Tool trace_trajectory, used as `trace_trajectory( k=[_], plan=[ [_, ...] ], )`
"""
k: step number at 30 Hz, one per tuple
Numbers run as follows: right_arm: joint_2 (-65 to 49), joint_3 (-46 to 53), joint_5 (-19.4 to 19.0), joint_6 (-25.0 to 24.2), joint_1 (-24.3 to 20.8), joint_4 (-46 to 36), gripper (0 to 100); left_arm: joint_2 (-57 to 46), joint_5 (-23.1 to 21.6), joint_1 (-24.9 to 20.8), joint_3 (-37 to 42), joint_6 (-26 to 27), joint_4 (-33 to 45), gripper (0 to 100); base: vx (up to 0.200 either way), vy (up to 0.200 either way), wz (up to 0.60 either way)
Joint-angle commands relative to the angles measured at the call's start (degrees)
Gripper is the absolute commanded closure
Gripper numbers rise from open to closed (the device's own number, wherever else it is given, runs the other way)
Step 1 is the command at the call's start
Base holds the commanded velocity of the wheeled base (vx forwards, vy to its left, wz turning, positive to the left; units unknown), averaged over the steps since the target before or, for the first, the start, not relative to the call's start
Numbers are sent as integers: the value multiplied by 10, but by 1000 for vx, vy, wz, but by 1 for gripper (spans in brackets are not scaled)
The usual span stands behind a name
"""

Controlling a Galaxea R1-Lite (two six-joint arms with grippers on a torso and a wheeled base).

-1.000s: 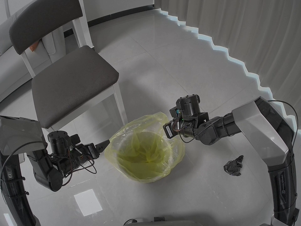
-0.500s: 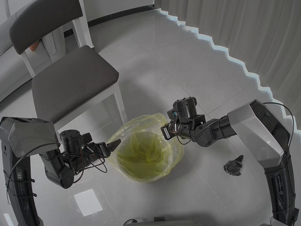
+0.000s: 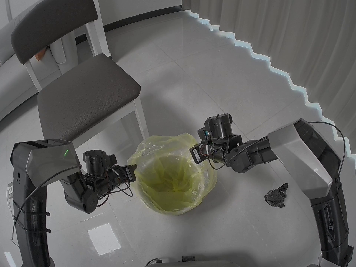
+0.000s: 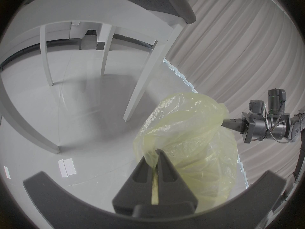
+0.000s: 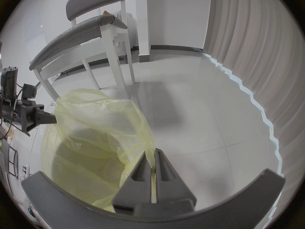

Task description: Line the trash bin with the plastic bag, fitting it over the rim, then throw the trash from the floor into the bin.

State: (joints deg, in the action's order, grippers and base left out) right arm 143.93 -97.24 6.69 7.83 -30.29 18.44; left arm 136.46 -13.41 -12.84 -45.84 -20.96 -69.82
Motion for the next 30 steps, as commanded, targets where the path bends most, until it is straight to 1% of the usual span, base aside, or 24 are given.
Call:
trace_trajectory(
  k=[1, 2, 4, 8, 15, 24, 30],
  plan=[
    [28, -22, 0, 3, 2, 1, 100, 20, 1, 1, -33, -3, 4, 100, 0, 0, 0],
    [40, -30, 0, 3, 2, 2, 100, 29, 3, -1, -53, -16, 5, 100, 0, 0, 0],
    [49, -33, -1, 3, 3, 3, 100, 35, 3, -1, -69, -28, 6, 100, 0, 0, 0],
    [77, -53, 0, 3, 9, 9, 100, 45, -2, 4, -74, -30, 24, 100, 0, 0, 0],
    [105, -60, 0, 1, 16, 15, 100, 67, -6, 25, -74, -30, 25, 100, 0, 0, 0],
    [113, -59, 3, 0, 21, 17, 100, 73, -17, 38, -61, -30, 25, 100, 0, 0, 0],
    [112, -51, 3, -2, 23, 17, 100, 71, -21, 42, -32, -30, 15, 100, 0, 0, 0]
  ],
)
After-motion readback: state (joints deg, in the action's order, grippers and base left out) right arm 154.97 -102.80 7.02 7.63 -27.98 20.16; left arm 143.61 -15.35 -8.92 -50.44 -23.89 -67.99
